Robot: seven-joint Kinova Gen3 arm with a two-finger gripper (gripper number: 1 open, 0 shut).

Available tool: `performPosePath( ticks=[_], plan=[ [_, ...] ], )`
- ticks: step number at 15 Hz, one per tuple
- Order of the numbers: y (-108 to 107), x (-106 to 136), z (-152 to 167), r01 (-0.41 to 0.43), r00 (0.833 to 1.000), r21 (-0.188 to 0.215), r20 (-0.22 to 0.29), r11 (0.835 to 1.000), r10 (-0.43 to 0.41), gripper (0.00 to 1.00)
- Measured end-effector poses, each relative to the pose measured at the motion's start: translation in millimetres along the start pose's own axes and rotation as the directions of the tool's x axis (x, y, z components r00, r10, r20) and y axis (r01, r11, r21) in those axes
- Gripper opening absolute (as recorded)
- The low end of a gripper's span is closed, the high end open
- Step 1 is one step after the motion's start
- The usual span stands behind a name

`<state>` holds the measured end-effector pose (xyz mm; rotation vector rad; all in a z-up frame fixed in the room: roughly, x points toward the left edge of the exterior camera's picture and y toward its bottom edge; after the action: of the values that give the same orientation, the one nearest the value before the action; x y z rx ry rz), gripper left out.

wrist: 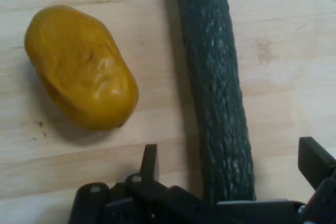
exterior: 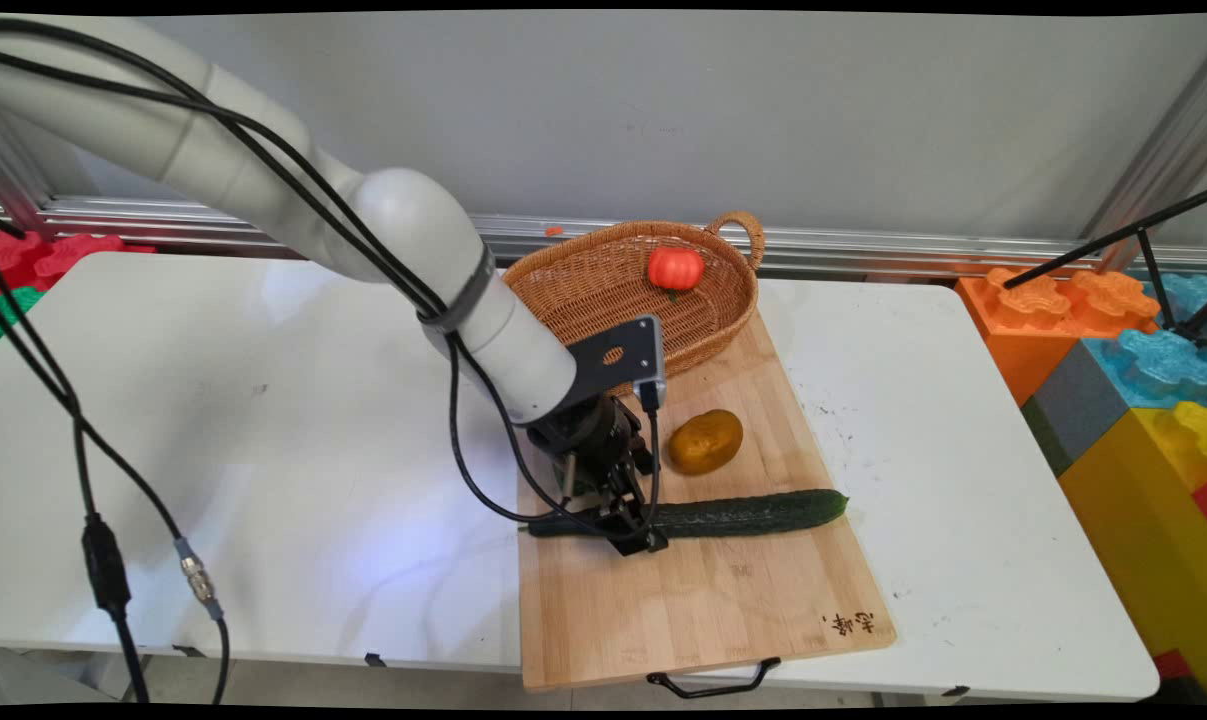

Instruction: Pick up the cucumber from the cutting board, then place the picked object in the vegetable basket

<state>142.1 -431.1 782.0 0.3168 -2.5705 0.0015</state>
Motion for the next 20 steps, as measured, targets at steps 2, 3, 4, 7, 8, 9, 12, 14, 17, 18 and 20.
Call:
performPosePath(
  ticks=[2, 3, 4, 7, 8, 9, 12, 14, 17, 18, 20],
  plan=[
    [-3, -2, 10, 0.002, 1.0, -0.002, -0.003, 1.0, -0.002, 1.0],
    [-3, -2, 13, 0.002, 1.0, -0.003, -0.003, 1.0, -0.002, 1.0],
    [-4, -3, 16, 0.001, 1.0, -0.005, -0.004, 1.0, -0.001, 1.0],
    [-4, -4, 26, -0.011, 1.0, -0.01, 0.0, 1.0, 0.011, 0.0],
    [-4, -4, 29, -0.011, 1.0, -0.011, 0.0, 1.0, 0.011, 0.0],
    [-4, -4, 31, -0.01, 1.0, -0.012, 0.0, 1.0, 0.01, 0.0],
    [-1, -2, 31, 0.005, 1.0, -0.024, -0.004, 1.0, -0.005, 0.0],
    [2, 3, 25, 0.018, 1.0, -0.036, -0.015, 0.999, -0.019, 0.0],
    [8, 14, 11, 0.034, 0.999, -0.047, -0.032, 0.998, -0.035, 0.0],
    [9, 17, 7, 0.035, 0.999, -0.049, -0.035, 0.998, -0.037, 0.0],
    [11, 27, -6, 0.034, 0.998, -0.044, -0.045, 0.998, -0.036, 0.0]
  ],
)
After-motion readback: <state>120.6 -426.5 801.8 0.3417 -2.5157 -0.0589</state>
